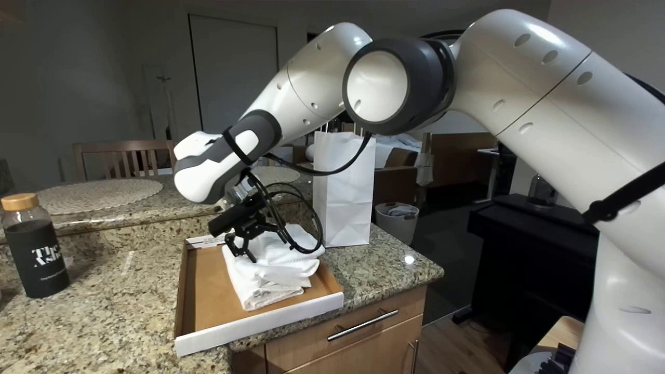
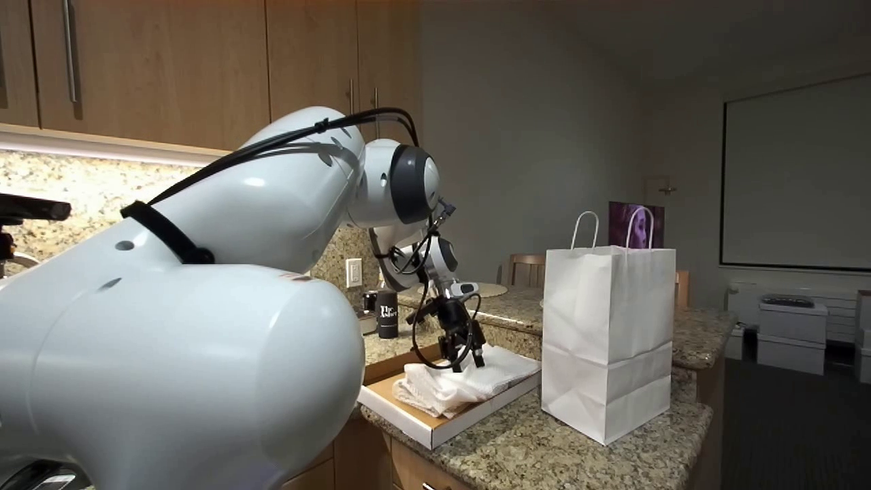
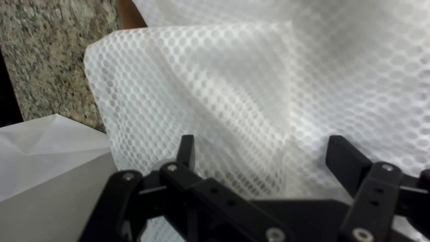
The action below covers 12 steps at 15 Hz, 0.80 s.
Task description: Pick up one towel and put it in the white bag.
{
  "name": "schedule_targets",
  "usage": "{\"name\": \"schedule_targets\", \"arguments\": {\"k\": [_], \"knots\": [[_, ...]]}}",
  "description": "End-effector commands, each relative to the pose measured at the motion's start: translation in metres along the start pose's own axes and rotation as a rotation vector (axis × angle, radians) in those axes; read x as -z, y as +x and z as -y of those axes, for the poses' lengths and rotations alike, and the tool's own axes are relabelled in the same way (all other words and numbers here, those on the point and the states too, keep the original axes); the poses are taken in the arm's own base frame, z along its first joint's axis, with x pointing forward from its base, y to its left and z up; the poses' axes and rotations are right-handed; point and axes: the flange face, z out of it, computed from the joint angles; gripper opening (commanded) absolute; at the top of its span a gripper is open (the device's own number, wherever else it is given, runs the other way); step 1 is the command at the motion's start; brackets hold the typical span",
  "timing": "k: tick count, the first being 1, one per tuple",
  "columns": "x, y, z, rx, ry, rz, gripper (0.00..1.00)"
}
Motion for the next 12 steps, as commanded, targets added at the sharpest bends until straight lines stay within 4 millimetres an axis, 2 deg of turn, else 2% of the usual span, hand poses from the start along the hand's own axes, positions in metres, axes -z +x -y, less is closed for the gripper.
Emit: {"name": "schedule_targets", "arguments": {"k": [1,6,9,10,12], "knots": [[-0.006,0.002,-0.008,-0.004,-0.027,0.018,1.0],[-0.024,0.014,-0.036,-0.056,-0.08,0.058,1.0],[-0.035,0.017,-0.045,-0.045,-0.112,0.098,1.0],[-0.035,0.016,-0.046,-0.038,-0.116,0.108,0.75],[-0.031,0.012,-0.045,-0.005,-0.106,0.121,0.67]]}}
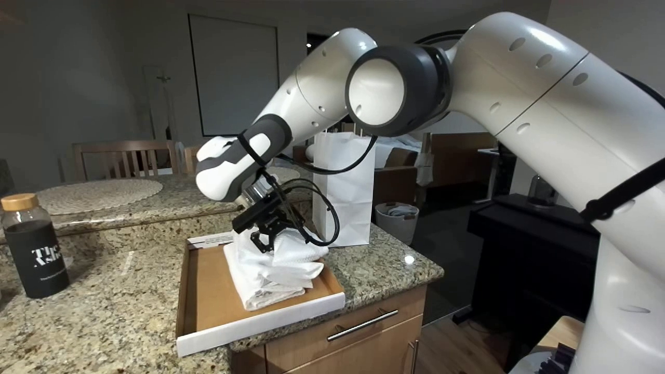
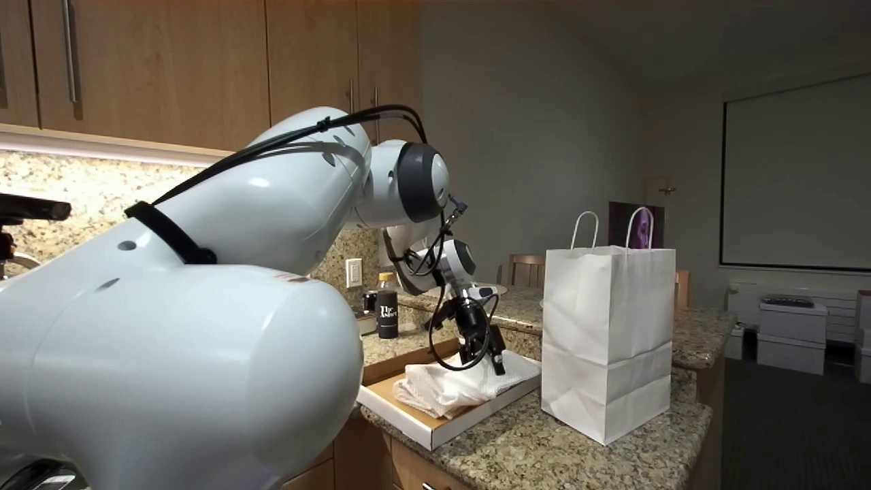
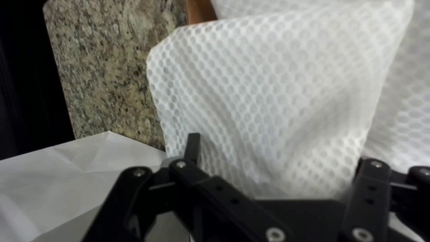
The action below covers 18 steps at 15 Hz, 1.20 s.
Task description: Pick up one towel and put it in the white bag.
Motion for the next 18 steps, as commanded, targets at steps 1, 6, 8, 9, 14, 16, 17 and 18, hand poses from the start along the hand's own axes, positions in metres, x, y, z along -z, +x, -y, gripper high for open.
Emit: {"name": "schedule_targets", "arguments": {"k": [1,6,8,9,14,16,17,18], "knots": [[0.003,-0.009,-0.004,0.066,0.003,0.037,0.6],[0.013,-0.013,-0.002,0.114,0.088,0.077,0.26],[0.017,-0.012,-0.006,0.142,0.158,0.112,0.15],[0.02,-0.011,-0.009,0.135,0.186,0.127,0.12],[0.043,-0.001,-0.047,0.139,0.373,0.179,0.1],[0.057,0.003,-0.067,0.149,0.474,0.172,0.11],[0.066,0.003,-0.077,0.16,0.521,0.156,0.12],[0.073,0.003,-0.087,0.174,0.566,0.141,0.11]]}}
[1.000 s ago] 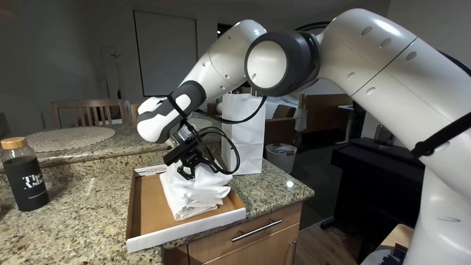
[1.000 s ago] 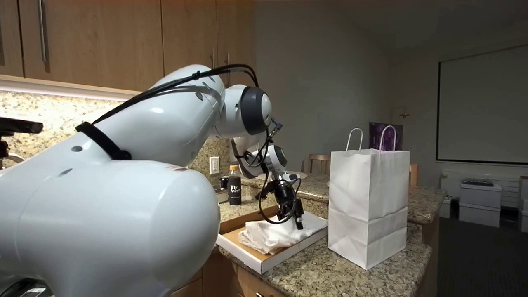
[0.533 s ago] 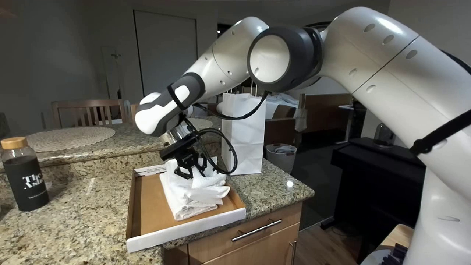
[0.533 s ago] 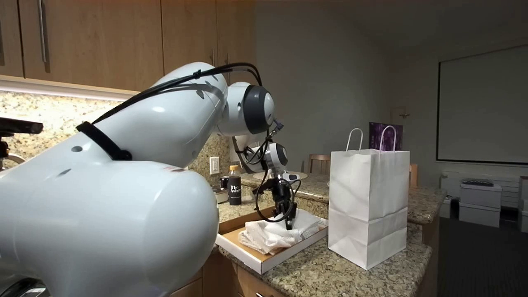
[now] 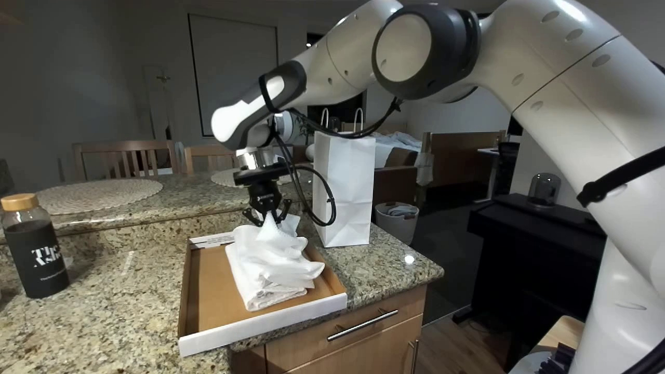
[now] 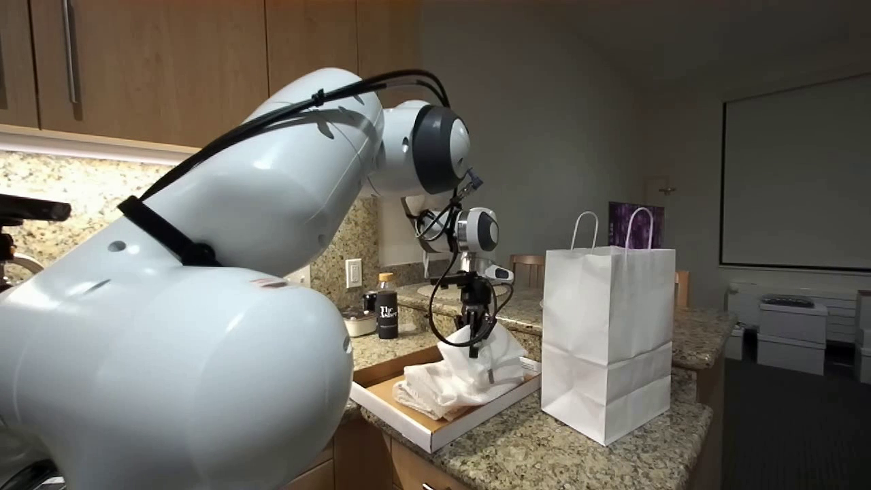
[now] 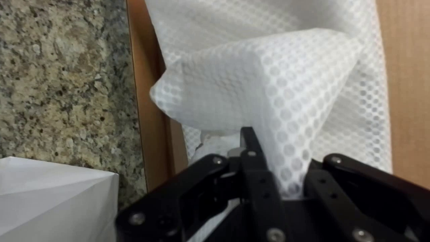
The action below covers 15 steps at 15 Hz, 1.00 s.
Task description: Pick up one towel and put it in the white bag.
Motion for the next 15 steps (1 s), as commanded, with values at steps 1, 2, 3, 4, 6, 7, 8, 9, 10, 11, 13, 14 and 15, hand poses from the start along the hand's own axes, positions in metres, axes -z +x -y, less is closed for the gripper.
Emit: {"name": "schedule_targets", "arguments": {"k": [1,2,3,4,6,7,8,9,10,11,13,14,15], "knots": [[0.041,-0.022,-0.029,0.088,0.165,-0.031,0.13],[0.051,-0.026,-0.036,0.115,0.204,-0.045,0.12],[0.064,-0.032,-0.044,0.148,0.241,-0.063,0.12],[0.075,-0.039,-0.052,0.184,0.272,-0.081,0.11],[0.103,-0.056,-0.068,0.255,0.318,-0.119,0.11],[0.119,-0.068,-0.078,0.29,0.324,-0.14,0.11],[0.133,-0.079,-0.086,0.318,0.326,-0.156,0.11],[0.152,-0.093,-0.095,0.344,0.322,-0.177,0.11],[0.169,-0.105,-0.103,0.357,0.313,-0.202,0.11],[0.189,-0.119,-0.112,0.364,0.313,-0.222,0.1],[0.23,-0.145,-0.128,0.359,0.318,-0.259,0.1],[0.249,-0.158,-0.137,0.352,0.319,-0.275,0.1],[0.271,-0.172,-0.146,0.335,0.321,-0.295,0.1]]}}
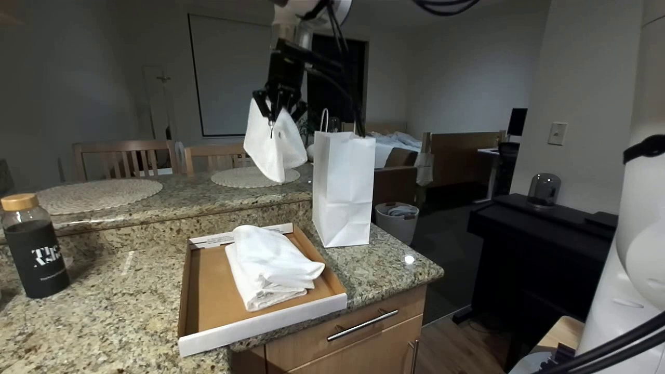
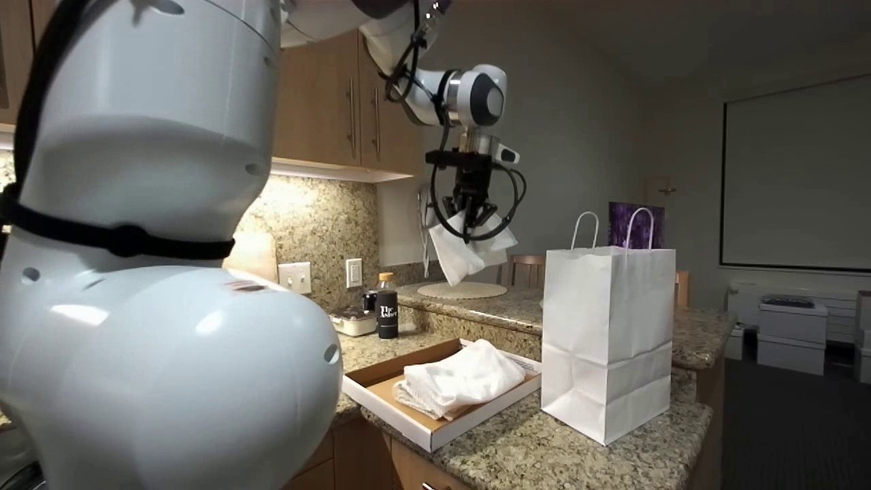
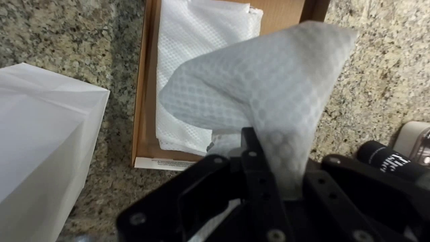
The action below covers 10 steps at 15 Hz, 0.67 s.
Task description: Pick up one towel and put it in the white bag.
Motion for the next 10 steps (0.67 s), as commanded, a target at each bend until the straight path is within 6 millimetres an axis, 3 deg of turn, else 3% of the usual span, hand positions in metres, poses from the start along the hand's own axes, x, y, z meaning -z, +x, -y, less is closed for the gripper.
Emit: {"name": "schedule_targets", "arguments": {"k": [1,4,6,8,10], "knots": [[0.077,-0.038,-0.002,-0.013,-0.016,-0.051,0.1],[0.142,-0.056,-0.014,-0.113,-0.022,-0.111,0.09],[0.176,-0.067,-0.03,-0.186,0.009,-0.176,0.09],[0.2,-0.073,-0.057,-0.285,0.052,-0.239,0.09],[0.209,-0.073,-0.089,-0.388,0.063,-0.251,0.09]]}}
